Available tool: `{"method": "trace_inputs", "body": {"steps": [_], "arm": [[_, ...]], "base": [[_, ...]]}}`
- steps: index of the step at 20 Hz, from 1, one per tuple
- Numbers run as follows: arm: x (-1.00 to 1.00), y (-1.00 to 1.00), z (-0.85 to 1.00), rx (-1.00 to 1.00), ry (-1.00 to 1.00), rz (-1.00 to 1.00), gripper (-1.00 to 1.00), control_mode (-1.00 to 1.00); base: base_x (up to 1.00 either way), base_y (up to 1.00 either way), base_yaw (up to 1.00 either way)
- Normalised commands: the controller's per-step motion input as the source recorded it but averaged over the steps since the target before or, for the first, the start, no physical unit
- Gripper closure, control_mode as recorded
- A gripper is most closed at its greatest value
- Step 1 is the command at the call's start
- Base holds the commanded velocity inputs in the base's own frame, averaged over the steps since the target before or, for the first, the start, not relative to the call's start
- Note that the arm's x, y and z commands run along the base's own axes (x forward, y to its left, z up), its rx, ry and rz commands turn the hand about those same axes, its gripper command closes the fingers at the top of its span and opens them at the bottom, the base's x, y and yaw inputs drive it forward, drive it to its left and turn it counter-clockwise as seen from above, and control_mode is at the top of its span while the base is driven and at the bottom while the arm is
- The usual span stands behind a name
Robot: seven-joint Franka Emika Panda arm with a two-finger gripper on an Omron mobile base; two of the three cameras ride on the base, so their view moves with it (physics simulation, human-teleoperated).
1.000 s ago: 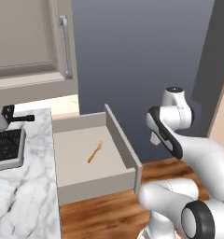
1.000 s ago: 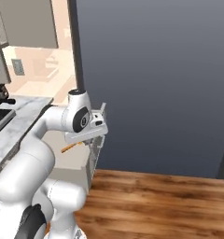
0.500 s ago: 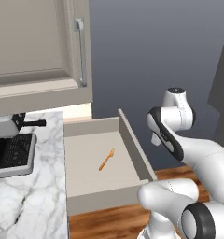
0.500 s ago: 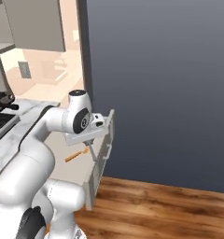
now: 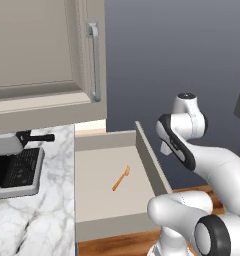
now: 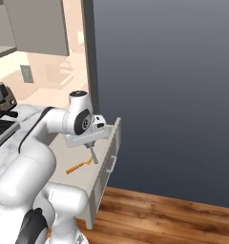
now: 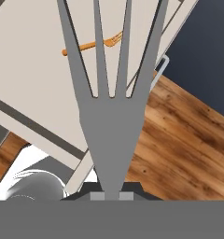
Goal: Organize the utensils by type. Pick up the wooden spoons from the counter and place them in the open cabinet. Then pick up the metallic utensils from the counter and place them in the open drawer.
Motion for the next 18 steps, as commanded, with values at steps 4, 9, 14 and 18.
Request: {"method": "trace_inputs", "body": {"steps": [4,9,14,18], "arm": [[0.00,0.00,0.00,0.00,0.00,0.00,1.00,1.00],[0.00,0.00,0.00,0.00,0.00,0.00,1.00,1.00],[0.00,0.00,0.00,0.00,0.00,0.00,1.00,1.00],[0.00,0.00,0.00,0.00,0.00,0.00,1.00,1.00]], "base": [[0.00,0.00,0.00],[0.00,0.00,0.00],[0.00,0.00,0.00],[0.00,0.01,0.00]]}}
